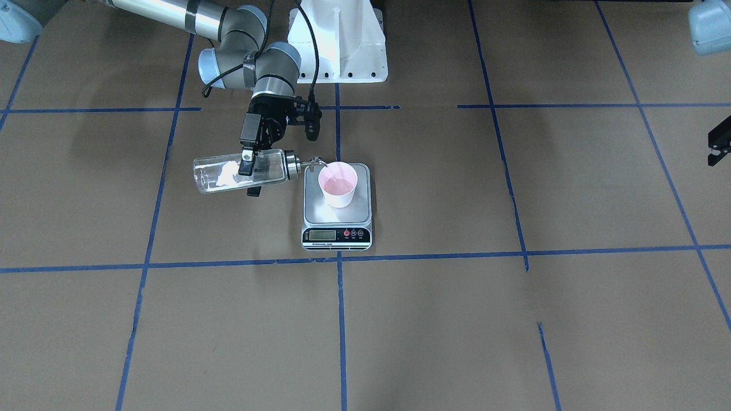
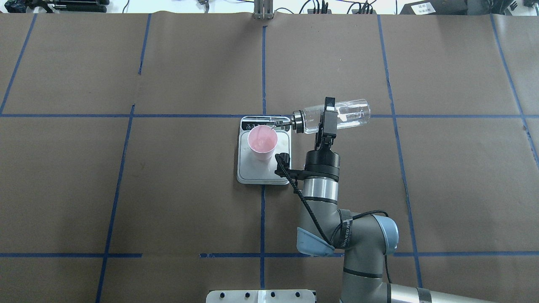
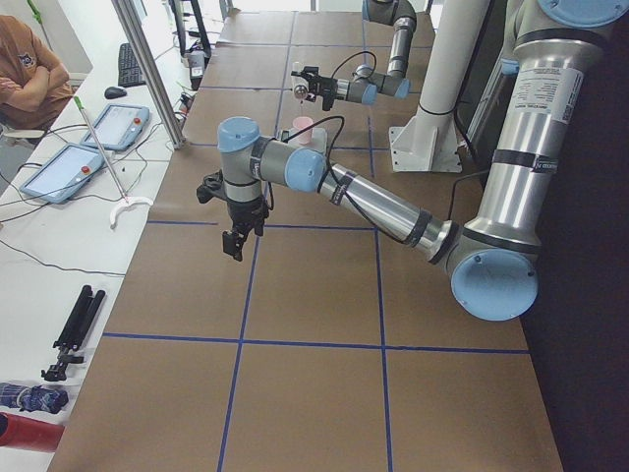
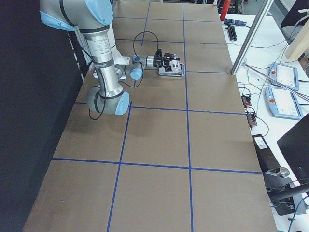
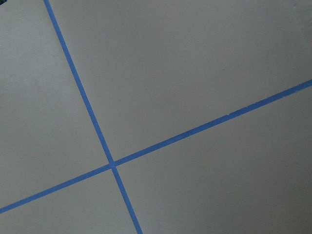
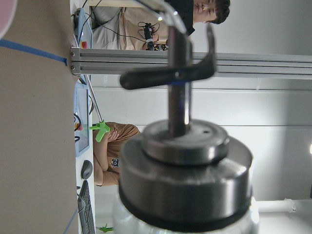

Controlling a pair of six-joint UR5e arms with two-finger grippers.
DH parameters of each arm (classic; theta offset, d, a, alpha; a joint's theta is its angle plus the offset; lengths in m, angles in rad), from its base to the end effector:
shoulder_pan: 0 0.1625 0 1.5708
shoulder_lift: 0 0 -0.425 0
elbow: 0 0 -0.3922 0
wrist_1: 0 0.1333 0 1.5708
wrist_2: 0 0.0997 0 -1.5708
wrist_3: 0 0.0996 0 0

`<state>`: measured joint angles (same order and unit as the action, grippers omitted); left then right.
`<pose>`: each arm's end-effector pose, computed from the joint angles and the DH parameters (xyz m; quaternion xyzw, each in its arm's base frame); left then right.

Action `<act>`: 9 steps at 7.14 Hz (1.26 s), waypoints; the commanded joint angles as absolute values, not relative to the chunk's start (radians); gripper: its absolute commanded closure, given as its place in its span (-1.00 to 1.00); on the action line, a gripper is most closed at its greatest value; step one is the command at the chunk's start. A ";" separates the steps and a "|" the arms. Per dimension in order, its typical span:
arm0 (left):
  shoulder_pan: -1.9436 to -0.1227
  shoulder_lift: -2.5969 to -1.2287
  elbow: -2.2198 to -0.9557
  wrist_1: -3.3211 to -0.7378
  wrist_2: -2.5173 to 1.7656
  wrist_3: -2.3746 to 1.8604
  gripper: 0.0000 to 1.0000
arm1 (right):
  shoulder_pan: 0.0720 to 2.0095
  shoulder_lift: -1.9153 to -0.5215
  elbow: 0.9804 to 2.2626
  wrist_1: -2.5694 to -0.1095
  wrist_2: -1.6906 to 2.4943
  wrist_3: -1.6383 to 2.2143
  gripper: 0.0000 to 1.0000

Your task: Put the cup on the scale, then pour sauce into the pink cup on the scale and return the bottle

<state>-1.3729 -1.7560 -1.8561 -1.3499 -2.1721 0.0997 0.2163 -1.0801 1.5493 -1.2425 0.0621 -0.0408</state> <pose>0.0316 -0.5492 0.4574 0.1043 0.2993 0.1770 0.9318 -0.5597 -0.3612 0.2930 0.6094 0.3270 -0.2276 0.6855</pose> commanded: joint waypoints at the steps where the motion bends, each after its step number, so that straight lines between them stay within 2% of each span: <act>1: -1.373 -1.756 -1.858 -1.350 -2.172 0.100 -1.00 | 0.216 -1.078 1.549 -1.243 0.064 -0.034 1.00; 5: -1.373 -1.758 -1.859 -1.348 -2.172 0.100 -1.00 | 0.218 -1.072 1.560 -1.233 0.092 0.044 1.00; 9: -1.376 -1.758 -1.876 -1.347 -2.172 0.098 -1.00 | 0.225 -1.084 1.559 -0.921 0.195 0.136 1.00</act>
